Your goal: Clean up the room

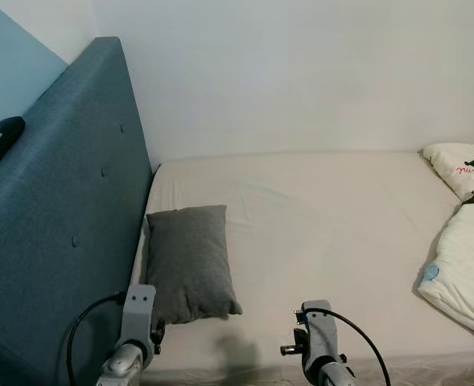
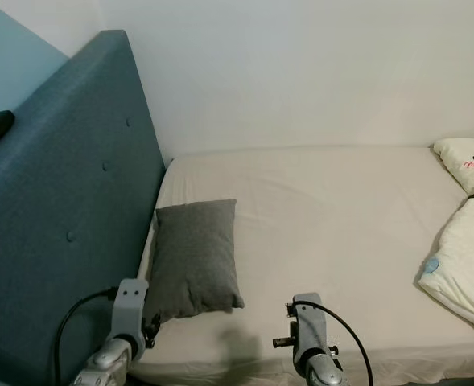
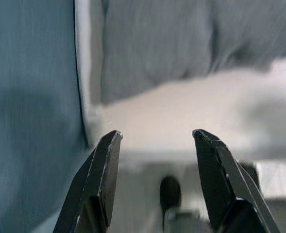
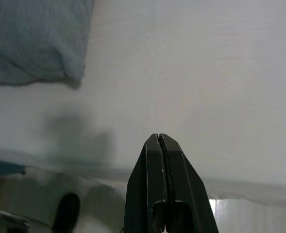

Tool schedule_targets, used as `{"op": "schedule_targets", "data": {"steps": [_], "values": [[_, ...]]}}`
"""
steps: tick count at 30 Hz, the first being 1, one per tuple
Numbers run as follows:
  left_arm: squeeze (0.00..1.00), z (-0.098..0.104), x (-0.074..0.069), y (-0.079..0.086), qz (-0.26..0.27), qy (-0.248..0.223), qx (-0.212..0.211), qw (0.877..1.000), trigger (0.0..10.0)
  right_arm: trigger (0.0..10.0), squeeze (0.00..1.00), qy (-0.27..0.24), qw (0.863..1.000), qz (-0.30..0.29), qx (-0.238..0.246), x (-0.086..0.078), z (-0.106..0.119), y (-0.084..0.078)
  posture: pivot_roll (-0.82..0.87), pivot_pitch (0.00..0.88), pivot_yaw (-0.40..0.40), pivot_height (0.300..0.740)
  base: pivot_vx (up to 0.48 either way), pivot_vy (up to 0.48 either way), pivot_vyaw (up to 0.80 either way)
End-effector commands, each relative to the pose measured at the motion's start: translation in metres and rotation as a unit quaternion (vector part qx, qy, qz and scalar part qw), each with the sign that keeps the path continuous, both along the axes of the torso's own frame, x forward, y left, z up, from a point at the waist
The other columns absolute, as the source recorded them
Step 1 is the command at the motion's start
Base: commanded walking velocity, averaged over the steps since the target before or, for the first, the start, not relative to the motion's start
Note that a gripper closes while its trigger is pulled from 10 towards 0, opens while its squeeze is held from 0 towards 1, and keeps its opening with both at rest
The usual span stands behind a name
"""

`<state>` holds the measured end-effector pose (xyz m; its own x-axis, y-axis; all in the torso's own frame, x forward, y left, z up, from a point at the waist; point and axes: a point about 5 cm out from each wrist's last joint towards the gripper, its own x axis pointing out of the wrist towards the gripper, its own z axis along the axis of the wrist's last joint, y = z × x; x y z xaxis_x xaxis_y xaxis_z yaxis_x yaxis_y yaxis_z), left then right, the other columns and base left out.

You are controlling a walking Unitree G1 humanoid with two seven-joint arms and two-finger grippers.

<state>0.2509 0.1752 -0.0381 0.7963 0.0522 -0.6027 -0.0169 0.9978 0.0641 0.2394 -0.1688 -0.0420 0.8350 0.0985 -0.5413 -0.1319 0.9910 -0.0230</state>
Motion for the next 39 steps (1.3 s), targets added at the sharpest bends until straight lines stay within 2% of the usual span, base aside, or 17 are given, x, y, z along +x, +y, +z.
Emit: {"op": "schedule_targets", "data": {"steps": [1,3,5,9,12,18,21,22,24,28,39], "values": [[0.0,-0.016,-0.019,0.004,-0.019,0.062,0.016,0.998,10.0,10.0,0.0,0.018,1.0,0.0,-0.02,-0.01,-0.007,-0.004,0.02,0.063,-0.016,0.729,0.0,0.0,0.0],[0.0,-0.021,-0.025,0.003,-0.029,0.087,0.017,0.996,10.0,10.0,0.0,0.014,0.999,-0.001,-0.033,-0.01,-0.007,-0.006,0.02,0.063,-0.016,0.729,0.0,0.0,0.0],[0.0,-0.022,-0.026,0.001,-0.028,0.082,0.002,0.996,10.0,10.0,0.0,0.0,0.999,-0.011,-0.035,-0.009,-0.005,-0.009,0.02,0.061,-0.018,0.729,0.0,0.0,0.0],[0.0,-0.021,-0.026,-0.001,-0.029,0.072,-0.002,0.997,10.0,10.0,0.0,-0.018,0.999,-0.02,-0.029,-0.007,-0.002,-0.011,0.02,0.058,-0.016,0.729,0.0,0.0,0.0],[0.0,-0.012,-0.018,0.0,0.025,0.014,-0.039,0.999,10.0,10.0,0.0,-0.058,0.997,-0.057,0.013,-0.002,0.007,-0.014,0.02,0.052,-0.014,0.729,0.0,0.0,0.0],[0.0,-0.008,-0.014,0.002,0.048,-0.005,-0.053,0.997,10.0,10.0,0.0,-0.067,0.992,-0.092,0.061,-0.001,0.009,-0.015,0.01,0.048,-0.015,0.729,0.0,0.0,0.0],[0.0,-0.008,-0.014,0.0,0.041,-0.006,-0.057,0.998,10.0,10.0,0.0,-0.063,0.993,-0.086,0.054,-0.001,0.008,-0.014,0.01,0.046,-0.015,0.729,0.0,0.0,0.0],[0.0,-0.009,-0.014,-0.002,0.027,0.0,-0.05,0.998,10.0,10.0,0.0,-0.063,0.995,-0.071,0.033,-0.002,0.007,-0.013,0.01,0.045,-0.016,0.729,0.0,0.0,0.0],[0.0,-0.008,-0.014,-0.003,0.018,-0.001,-0.043,0.999,10.0,10.0,0.0,-0.062,0.996,-0.064,0.025,-0.003,0.007,-0.013,0.01,0.044,-0.015,0.729,0.0,0.0,0.0],[0.0,-0.007,-0.013,-0.004,0.01,-0.012,-0.031,0.999,10.0,10.0,0.0,-0.059,0.996,-0.062,0.027,-0.005,0.006,-0.013,0.01,0.043,-0.016,0.729,0.0,0.0,0.0],[0.0,-0.003,-0.009,-0.007,0.005,-0.024,-0.036,0.999,10.0,10.0,0.0,-0.055,0.996,-0.061,0.027,-0.007,0.004,-0.014,0.01,0.044,-0.017,0.729,0.0,0.0,0.0]]}}
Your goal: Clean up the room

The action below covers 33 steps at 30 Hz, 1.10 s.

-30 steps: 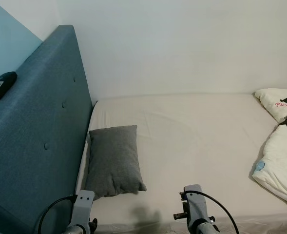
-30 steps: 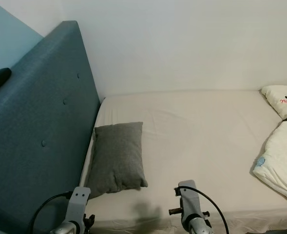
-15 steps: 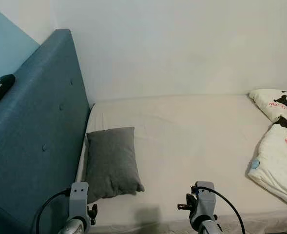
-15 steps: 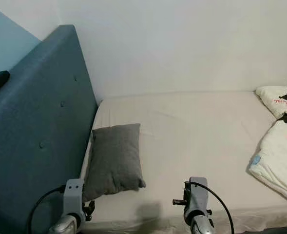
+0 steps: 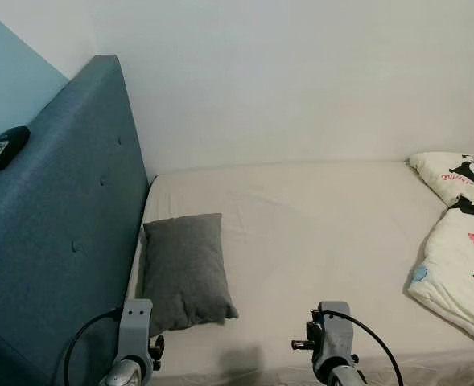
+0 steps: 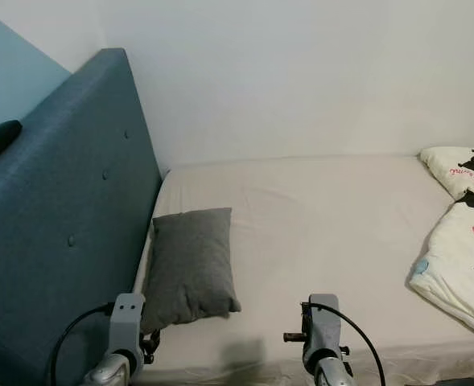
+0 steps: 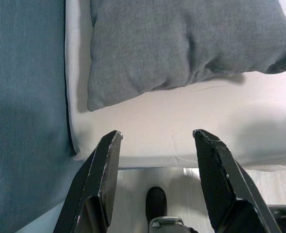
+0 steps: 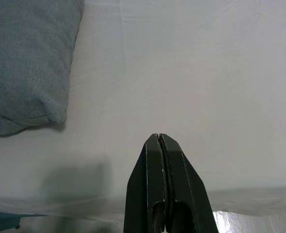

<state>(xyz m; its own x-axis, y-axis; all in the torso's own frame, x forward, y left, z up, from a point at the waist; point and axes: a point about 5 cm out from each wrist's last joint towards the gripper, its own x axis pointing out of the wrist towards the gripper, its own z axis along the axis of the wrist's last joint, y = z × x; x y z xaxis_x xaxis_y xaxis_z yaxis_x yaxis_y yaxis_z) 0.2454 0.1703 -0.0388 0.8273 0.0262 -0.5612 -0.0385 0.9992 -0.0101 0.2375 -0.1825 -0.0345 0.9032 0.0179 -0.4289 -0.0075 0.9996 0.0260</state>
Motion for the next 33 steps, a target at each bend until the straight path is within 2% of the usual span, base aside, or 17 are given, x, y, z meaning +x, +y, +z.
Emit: {"op": "schedule_targets", "data": {"steps": [1,7,33], "values": [[0.0,-0.0022,-0.0032,-0.0025,-0.006,0.002,0.001,1.0,10.0,10.0,0.0,0.008,1.0,0.002,-0.002,-0.0048,-0.0036,-0.0008,0.02,0.046,-0.018,0.729,0.0,0.0,0.0],[0.0,0.0003,-0.0006,-0.0048,-0.01,-0.008,0.001,1.0,10.0,10.0,0.0,0.012,1.0,0.004,-0.001,-0.005,-0.0042,0.0001,0.02,0.047,-0.022,0.729,0.0,-0.092,0.0],[0.0,0.0021,0.0011,-0.0051,-0.017,-0.013,0.008,1.0,10.0,10.0,0.0,0.014,1.0,0.004,0.0,-0.0038,-0.0038,-0.0004,0.02,0.053,-0.021,0.729,0.0,-0.419,0.0]]}}
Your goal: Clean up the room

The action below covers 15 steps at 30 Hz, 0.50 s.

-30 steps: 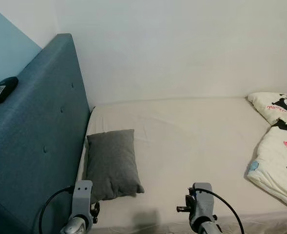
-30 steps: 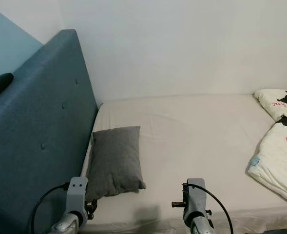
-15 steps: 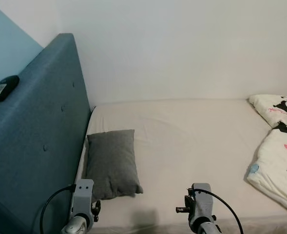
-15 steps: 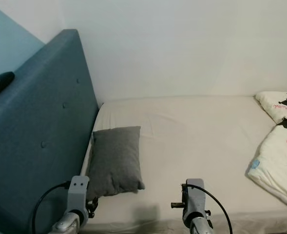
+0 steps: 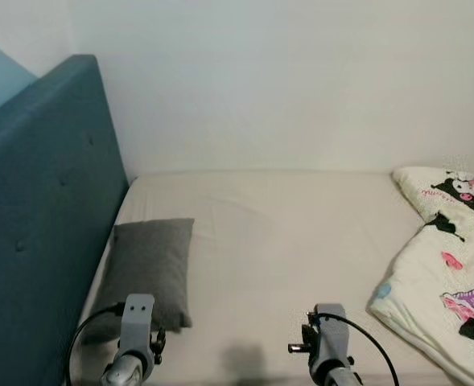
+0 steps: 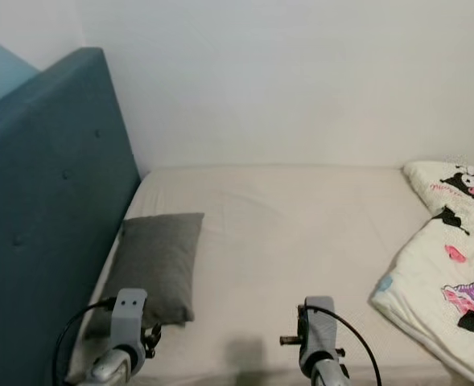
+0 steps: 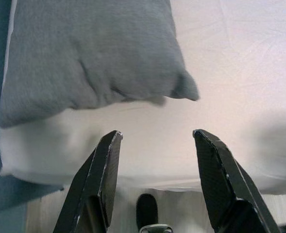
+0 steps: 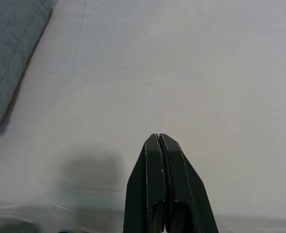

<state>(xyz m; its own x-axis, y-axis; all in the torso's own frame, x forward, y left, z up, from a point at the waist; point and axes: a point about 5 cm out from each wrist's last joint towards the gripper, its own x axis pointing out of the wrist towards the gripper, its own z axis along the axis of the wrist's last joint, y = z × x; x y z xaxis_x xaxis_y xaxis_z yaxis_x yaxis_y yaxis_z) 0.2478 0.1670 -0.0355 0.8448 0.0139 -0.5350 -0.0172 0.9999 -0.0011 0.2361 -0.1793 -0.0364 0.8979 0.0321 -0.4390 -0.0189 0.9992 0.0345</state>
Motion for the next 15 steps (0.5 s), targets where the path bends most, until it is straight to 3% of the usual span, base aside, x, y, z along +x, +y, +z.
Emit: {"op": "schedule_targets", "data": {"steps": [1,15], "values": [[0.0,-0.001,-0.0011,-0.0018,-0.007,0.002,0.004,1.0,10.0,10.0,0.0,0.01,1.0,-0.003,-0.005,-0.0029,-0.0024,-0.0041,0.02,0.053,-0.021,0.729,0.0,-0.428,0.0],[0.0,-0.0005,-0.0006,-0.0007,-0.008,0.002,0.006,1.0,10.0,10.0,0.0,0.013,1.0,-0.003,-0.004,-0.0032,-0.003,-0.0046,0.02,0.055,-0.019,0.729,0.0,-0.428,0.0]]}}
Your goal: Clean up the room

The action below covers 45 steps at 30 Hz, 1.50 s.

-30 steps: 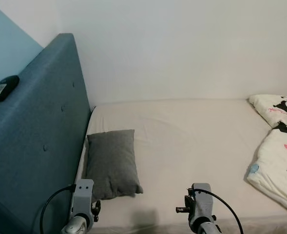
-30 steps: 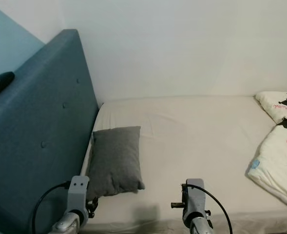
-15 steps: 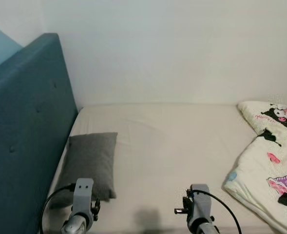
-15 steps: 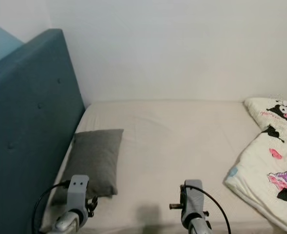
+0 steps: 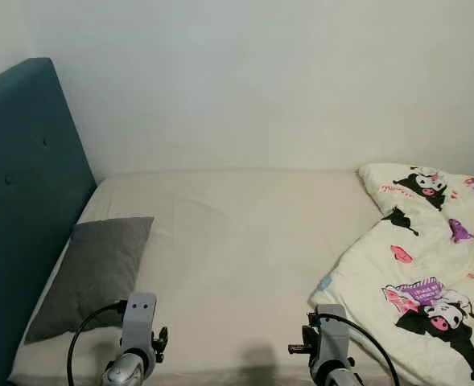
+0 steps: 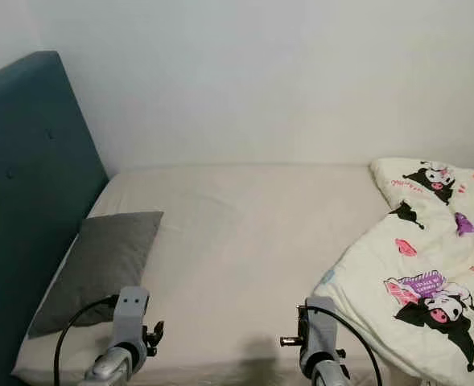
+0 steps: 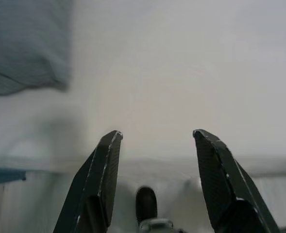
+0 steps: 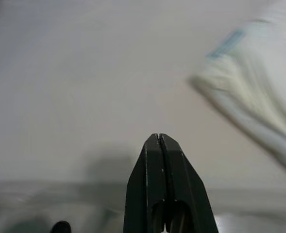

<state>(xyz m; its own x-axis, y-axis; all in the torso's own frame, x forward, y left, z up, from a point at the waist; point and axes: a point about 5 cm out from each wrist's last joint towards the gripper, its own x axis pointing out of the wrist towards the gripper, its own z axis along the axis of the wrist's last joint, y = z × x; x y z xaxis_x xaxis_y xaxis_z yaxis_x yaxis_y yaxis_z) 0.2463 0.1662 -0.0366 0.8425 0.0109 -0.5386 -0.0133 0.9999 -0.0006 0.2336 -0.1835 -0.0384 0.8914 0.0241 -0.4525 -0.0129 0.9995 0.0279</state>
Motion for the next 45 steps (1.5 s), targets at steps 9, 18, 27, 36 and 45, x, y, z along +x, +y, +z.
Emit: {"op": "schedule_targets", "data": {"steps": [9,18,27,36,45], "values": [[0.0,0.0015,0.002,0.0001,-0.01,-0.002,0.007,1.0,10.0,10.0,0.0,0.006,1.0,-0.001,0.0,-0.0006,-0.0012,0.0002,0.02,0.057,-0.017,0.729,0.0,-0.427,0.0],[0.0,0.0015,0.0019,-0.0001,-0.012,-0.002,0.009,1.0,10.0,10.0,0.0,0.003,1.0,-0.001,0.0,-0.0007,-0.0009,0.0005,0.02,0.061,-0.016,0.729,0.0,-0.427,0.0],[0.0,0.0017,0.0022,-0.0005,-0.013,-0.002,0.009,1.0,10.0,10.0,0.0,0.003,1.0,-0.001,0.001,-0.0001,-0.0006,0.001,0.02,0.063,-0.016,0.729,0.0,-0.428,0.0],[0.0,0.0019,0.0024,-0.0011,-0.015,-0.003,0.009,1.0,10.0,10.0,0.0,0.003,1.0,-0.002,0.002,-0.0001,-0.0006,0.0014,0.02,0.071,-0.015,0.729,0.0,-0.426,0.0],[0.0,0.002,0.0025,-0.0014,-0.015,-0.003,0.009,1.0,10.0,10.0,0.0,0.003,1.0,-0.002,0.003,0.0,-0.0007,0.0024,0.02,0.082,-0.011,0.729,0.0,-0.427,0.0]]}}
